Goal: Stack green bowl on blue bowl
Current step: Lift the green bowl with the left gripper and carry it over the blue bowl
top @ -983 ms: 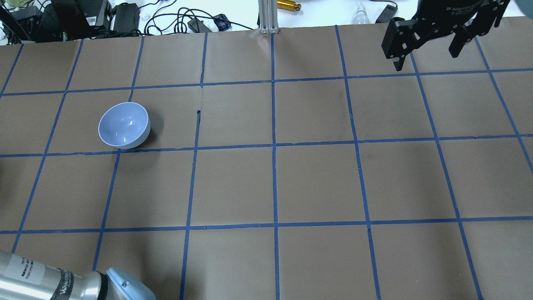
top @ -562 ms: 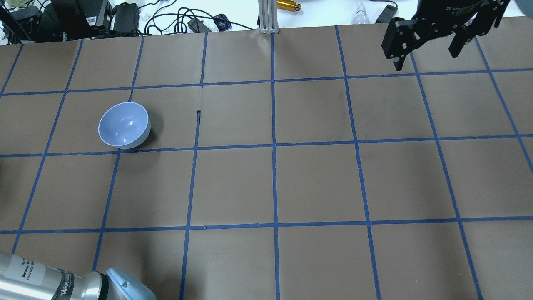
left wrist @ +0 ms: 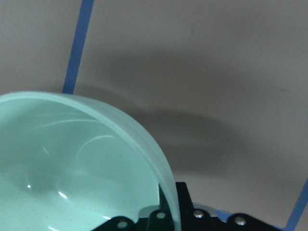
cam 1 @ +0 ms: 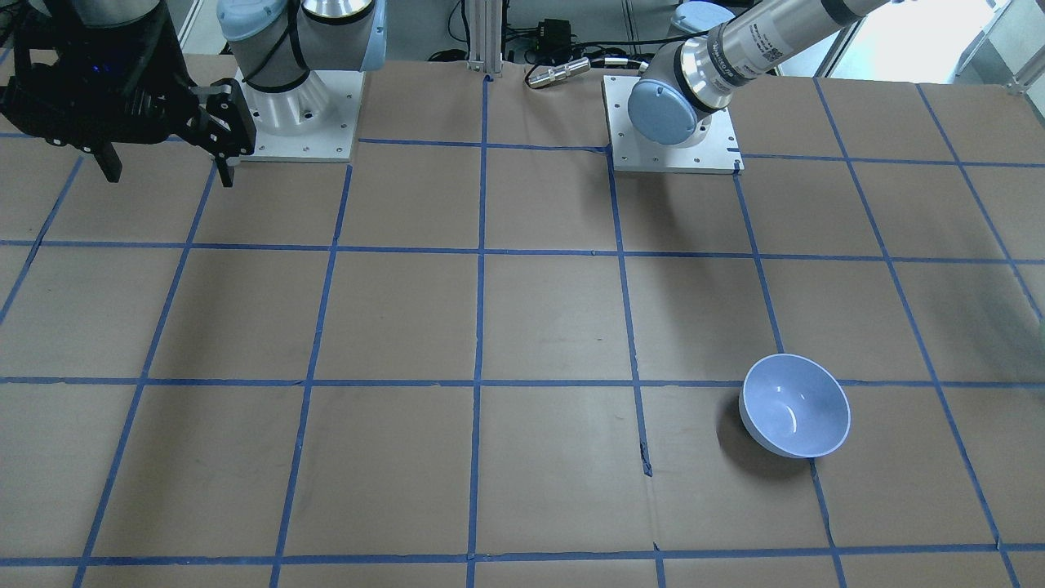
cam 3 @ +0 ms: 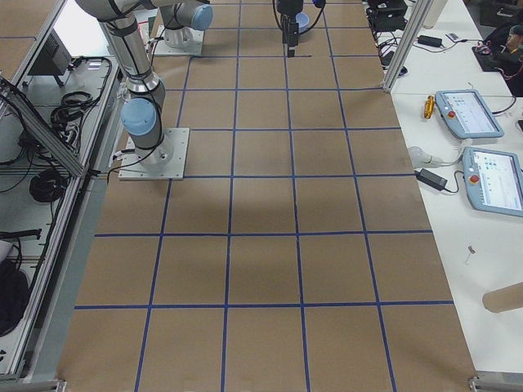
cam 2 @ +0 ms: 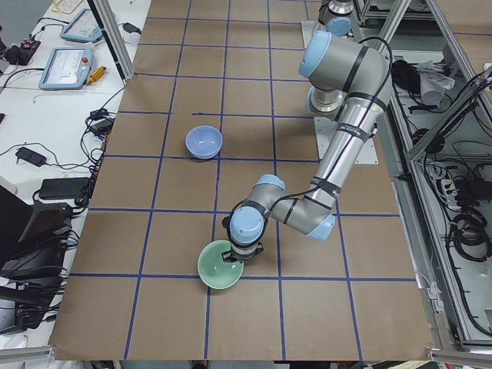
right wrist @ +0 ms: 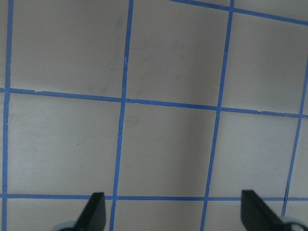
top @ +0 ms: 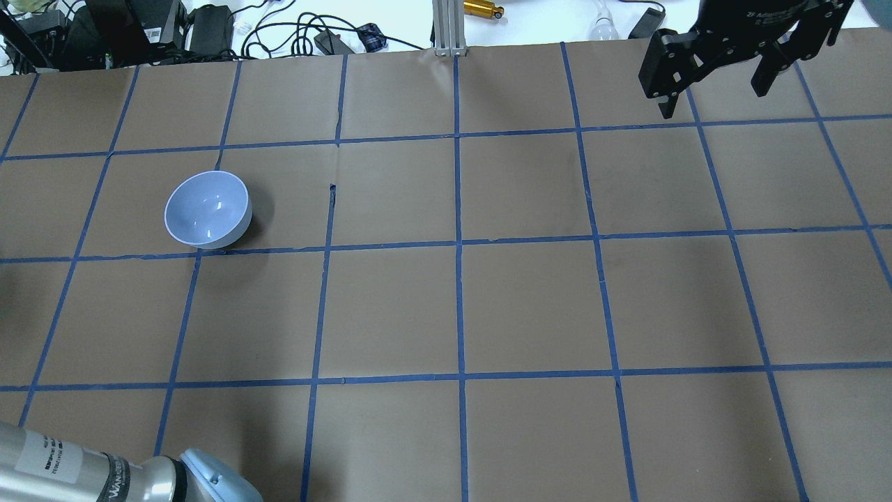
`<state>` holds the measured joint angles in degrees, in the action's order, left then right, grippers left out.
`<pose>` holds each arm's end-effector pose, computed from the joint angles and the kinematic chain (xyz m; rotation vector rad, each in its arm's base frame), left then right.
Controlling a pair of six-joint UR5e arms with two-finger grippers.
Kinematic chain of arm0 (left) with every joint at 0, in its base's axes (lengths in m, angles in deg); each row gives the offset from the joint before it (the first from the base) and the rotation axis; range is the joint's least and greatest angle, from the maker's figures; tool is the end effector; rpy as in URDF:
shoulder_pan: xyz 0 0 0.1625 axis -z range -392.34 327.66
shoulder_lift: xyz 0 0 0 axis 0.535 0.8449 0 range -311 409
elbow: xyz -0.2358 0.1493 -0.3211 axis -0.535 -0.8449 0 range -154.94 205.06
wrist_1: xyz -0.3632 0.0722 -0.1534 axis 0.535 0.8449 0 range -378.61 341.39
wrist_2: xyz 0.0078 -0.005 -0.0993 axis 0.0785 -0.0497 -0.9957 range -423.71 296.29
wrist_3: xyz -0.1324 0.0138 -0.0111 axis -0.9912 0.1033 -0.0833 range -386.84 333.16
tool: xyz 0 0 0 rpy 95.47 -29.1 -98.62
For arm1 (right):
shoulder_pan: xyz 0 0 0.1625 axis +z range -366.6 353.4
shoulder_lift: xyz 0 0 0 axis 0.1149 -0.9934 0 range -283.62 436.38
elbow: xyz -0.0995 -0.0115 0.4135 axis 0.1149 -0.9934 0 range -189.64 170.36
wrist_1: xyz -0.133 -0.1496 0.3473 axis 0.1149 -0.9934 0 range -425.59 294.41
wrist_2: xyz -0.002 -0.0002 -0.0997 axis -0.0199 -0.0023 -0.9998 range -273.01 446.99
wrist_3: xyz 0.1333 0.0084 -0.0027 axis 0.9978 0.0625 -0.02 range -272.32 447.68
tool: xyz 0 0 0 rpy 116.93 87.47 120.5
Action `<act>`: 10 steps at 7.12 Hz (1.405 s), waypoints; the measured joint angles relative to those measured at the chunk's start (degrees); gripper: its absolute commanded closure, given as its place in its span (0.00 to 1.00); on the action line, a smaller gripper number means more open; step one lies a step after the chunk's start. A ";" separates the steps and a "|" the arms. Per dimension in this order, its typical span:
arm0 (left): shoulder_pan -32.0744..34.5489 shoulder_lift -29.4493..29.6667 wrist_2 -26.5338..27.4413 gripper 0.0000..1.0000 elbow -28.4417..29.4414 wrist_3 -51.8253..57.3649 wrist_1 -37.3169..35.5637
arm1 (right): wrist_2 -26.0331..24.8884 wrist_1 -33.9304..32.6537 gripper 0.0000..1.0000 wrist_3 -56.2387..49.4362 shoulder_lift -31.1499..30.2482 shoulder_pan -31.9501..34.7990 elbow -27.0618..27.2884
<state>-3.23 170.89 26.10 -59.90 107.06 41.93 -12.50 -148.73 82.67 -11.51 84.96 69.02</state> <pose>0.5182 -0.4418 0.2241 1.8420 2.4883 0.0039 0.1246 -0.4907 0.5208 0.1654 -2.9698 0.0538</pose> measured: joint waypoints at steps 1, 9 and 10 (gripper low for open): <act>1.26 -1.72 0.29 1.00 0.20 -0.35 1.76 | 0.00 0.00 0.00 0.00 0.00 0.02 0.00; 26.37 -14.97 3.77 1.00 -0.03 -34.27 16.90 | 0.00 0.00 0.00 0.00 0.00 0.01 0.00; 30.57 -15.28 5.60 1.00 -0.27 -41.23 17.07 | 0.00 0.00 0.00 0.00 0.00 0.00 0.00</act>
<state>27.34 155.62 31.70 -60.18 65.84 59.00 -12.50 -148.73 82.67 -11.51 84.96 69.02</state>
